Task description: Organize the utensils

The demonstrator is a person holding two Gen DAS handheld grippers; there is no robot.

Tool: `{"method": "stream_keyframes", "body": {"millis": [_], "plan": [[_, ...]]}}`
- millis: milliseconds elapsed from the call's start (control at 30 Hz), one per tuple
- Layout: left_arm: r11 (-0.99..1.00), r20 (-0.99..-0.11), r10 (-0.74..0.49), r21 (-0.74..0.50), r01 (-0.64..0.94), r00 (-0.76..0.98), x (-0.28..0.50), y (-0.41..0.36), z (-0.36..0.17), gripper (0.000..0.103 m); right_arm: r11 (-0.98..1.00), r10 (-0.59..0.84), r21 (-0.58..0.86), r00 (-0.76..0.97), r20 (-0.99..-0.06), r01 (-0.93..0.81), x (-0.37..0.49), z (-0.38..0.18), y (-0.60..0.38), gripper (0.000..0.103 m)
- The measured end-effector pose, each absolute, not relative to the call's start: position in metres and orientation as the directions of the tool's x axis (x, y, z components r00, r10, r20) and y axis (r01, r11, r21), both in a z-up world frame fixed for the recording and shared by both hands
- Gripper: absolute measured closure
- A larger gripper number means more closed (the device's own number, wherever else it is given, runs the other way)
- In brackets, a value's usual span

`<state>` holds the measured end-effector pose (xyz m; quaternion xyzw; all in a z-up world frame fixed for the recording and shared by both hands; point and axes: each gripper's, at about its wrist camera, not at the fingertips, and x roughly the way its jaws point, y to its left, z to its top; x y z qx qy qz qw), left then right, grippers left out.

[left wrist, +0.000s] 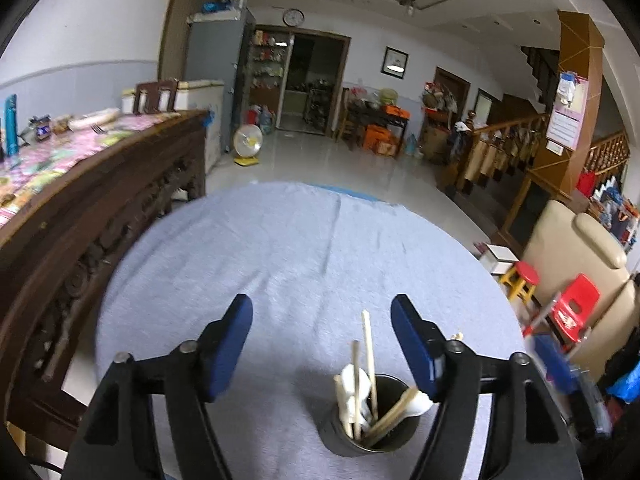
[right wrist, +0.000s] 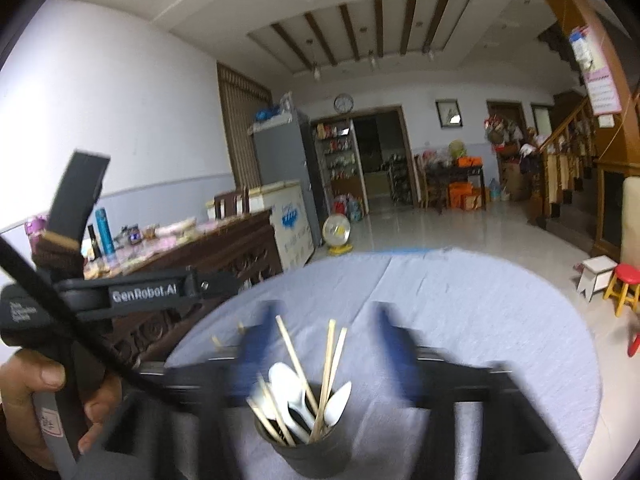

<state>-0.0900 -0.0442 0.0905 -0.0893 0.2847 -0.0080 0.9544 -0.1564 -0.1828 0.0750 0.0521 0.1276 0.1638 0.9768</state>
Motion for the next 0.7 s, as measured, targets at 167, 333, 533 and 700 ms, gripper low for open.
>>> {"method": "stream_keyframes", "body": {"millis": [167,333,533,700], "plan": [[0.985,-0.554,-0.016,-0.15,-0.081,0.832,-0.094,-0.04,0.089,0.026,0.941,0.335,0.113,0.921,-0.198,-0.318,-0.175,0.086,-0.184,0.009],[0.984,-0.57,0.02,-0.134,-0.117,0.821,-0.098,-0.034,0.085,0.025,0.946,0.321,0.108,0.923,-0.211,-0.305,-0.186,0.085,-0.188,0.007],[0.98,-0.586,0.058,-0.119,-0.157,0.808,-0.107,-0.027,0.079,0.023,0.949,0.313,0.123,0.911,-0.269,-0.289,-0.193,0.079,-0.193,0.004],[0.974,-0.601,0.091,-0.114,-0.198,0.794,-0.118,-0.02,0.069,0.023,0.952,0.306,0.126,0.895,-0.325,-0.28,-0.2,0.07,-0.192,0.003]]}}
